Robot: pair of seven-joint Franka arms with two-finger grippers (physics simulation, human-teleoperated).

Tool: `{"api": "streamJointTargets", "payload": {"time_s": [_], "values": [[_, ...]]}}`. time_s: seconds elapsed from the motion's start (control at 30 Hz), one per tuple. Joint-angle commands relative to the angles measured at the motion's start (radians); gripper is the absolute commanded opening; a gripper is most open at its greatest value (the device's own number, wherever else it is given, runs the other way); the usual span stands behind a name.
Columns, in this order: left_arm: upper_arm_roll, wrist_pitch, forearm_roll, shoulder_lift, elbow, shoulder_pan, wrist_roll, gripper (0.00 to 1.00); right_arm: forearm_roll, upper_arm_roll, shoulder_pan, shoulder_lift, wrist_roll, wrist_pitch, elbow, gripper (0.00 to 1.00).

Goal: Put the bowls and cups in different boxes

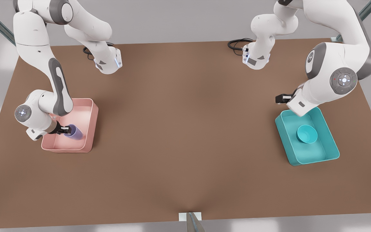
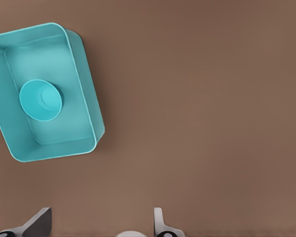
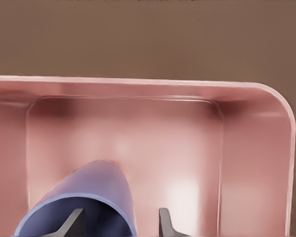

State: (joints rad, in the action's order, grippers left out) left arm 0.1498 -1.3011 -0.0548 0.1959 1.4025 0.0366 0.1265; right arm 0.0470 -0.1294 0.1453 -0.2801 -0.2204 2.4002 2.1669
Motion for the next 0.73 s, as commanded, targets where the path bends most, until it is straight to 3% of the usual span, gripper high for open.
{"api": "streamJointTargets", "payload": {"time_s": [0.0,0.23,0.37,0.5,0.57,0.7], "values": [[0.001,0.011,0.000,-0.001,0.000,0.000,-0.031,1.00,-0.055,0.002,0.000,0.001,-0.223,0.000,-0.002,1.00],[-0.001,0.009,0.000,-0.001,0.000,-0.001,-0.031,1.00,-0.056,0.005,-0.004,0.028,-0.223,-0.071,-0.015,1.00],[-0.001,0.008,-0.002,-0.001,0.000,-0.001,-0.031,1.00,-0.119,0.007,-0.073,0.111,-0.165,-0.547,-0.288,1.00],[-0.001,0.026,-0.002,-0.003,0.000,-0.012,-0.031,1.00,-0.118,0.007,-0.240,0.102,0.317,-0.861,-0.599,1.00],[-0.001,0.040,-0.002,-0.001,0.000,-0.014,-0.030,1.00,-0.102,0.004,-0.243,0.131,0.306,-0.900,-0.661,1.00],[0.004,0.049,-0.002,-0.003,-0.002,-0.014,-0.030,1.00,-0.075,-0.001,-0.233,0.188,0.296,-0.883,-0.605,1.00]]}}
